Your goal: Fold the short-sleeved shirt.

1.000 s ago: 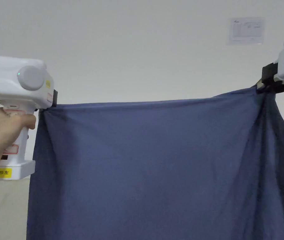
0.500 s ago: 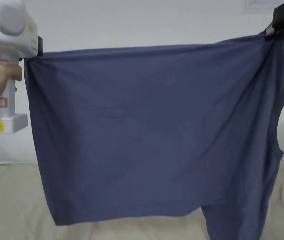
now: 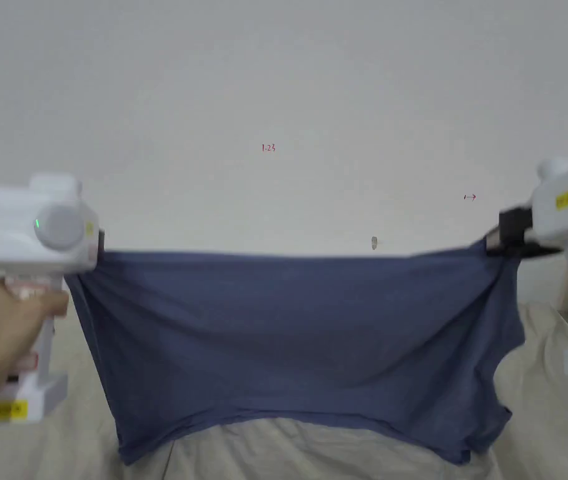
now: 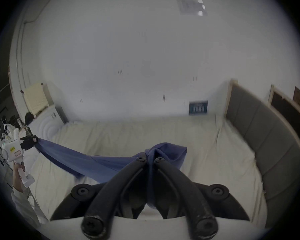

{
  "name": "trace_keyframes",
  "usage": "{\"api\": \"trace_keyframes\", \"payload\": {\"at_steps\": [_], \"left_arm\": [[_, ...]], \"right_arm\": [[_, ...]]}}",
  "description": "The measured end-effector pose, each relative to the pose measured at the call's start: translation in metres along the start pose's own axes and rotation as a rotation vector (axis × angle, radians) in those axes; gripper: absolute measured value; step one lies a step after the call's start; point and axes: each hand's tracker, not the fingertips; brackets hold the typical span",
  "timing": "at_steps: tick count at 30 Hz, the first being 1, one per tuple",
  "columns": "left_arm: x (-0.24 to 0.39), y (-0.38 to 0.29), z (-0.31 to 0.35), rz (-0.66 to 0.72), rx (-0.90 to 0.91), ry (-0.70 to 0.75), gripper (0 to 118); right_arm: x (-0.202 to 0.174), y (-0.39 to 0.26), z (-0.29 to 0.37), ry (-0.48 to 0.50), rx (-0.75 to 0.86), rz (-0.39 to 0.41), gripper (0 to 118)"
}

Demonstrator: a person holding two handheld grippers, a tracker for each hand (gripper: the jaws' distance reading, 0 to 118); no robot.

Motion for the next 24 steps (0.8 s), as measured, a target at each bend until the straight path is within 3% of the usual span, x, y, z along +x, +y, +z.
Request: {"api": "trace_keyframes", "payload": {"at_steps": [6,11,14,18,24], "left_arm": [[0.013,-0.135,-0.016,-0.102,-0.232,0.012,5],[-0.013,-0.208,0.004,0.048,-0.361,-0.044,5],[-0.03,-0.243,0.038,0.038,-0.373,-0.028,5],[-0.042,-0.276,0.078,0.017,-0.406,-0.015,5],[-0.054,-0.31,0.141,-0.006,-0.396,-0.037,5]], "right_arm": [[0.025,-0.137,-0.041,0.003,-0.206,-0.072,2],[0.042,-0.233,-0.02,-0.011,-0.329,-0.182,2],[0.045,-0.28,0.013,0.007,-0.32,-0.179,2],[0.05,-0.319,0.047,0.038,-0.316,-0.274,2],[0.053,-0.36,0.103,0.023,-0.307,-0.27,2]]}}
